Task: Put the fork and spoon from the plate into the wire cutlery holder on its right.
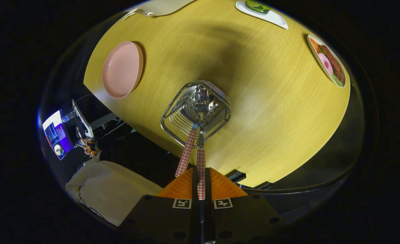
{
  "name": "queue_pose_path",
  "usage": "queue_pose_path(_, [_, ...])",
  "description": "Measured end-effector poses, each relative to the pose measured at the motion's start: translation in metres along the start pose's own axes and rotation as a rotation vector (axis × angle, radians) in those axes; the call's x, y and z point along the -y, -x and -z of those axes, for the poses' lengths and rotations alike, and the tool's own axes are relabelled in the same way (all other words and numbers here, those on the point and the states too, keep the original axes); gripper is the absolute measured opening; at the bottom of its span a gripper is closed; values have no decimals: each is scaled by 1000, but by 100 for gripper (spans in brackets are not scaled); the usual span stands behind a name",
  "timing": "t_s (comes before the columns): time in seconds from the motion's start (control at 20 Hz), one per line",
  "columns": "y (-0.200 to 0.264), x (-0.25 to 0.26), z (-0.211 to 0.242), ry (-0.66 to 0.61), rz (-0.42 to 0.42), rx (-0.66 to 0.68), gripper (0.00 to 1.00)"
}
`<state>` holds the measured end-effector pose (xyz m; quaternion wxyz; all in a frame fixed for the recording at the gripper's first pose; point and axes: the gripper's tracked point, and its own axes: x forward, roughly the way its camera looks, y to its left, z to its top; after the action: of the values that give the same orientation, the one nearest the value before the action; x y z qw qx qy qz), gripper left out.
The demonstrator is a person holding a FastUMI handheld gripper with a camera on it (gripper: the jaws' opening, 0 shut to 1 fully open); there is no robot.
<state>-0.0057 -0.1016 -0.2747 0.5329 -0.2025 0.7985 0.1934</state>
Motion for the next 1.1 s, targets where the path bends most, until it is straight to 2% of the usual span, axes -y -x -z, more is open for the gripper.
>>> queue_pose_path(0.2, [0,-10,-9,-48,-28,19,9])
queue_pose_path(0.25, [2,-13,-9,-53,-39,20,12])
queue_pose_path(0.45, [4,-19,-1,-27,-50,50,15])
queue_pose_path(0.5, [4,-21,1,-25,-58,73,23])
queue_pose_path(0.55, [8,-23,3,-24,-69,99,51])
queue_pose_path(0.6, [9,-24,2,-22,-74,133,54])
queue_pose_path(0.75, [22,-30,3,-34,-99,254,89])
queue_pose_path(0.8, [28,-36,3,-45,-121,302,90])
queue_pose_path(0.85, [36,-42,3,-58,-141,353,100])
queue_pose_path(1.1, [64,-49,6,-73,-137,536,99])
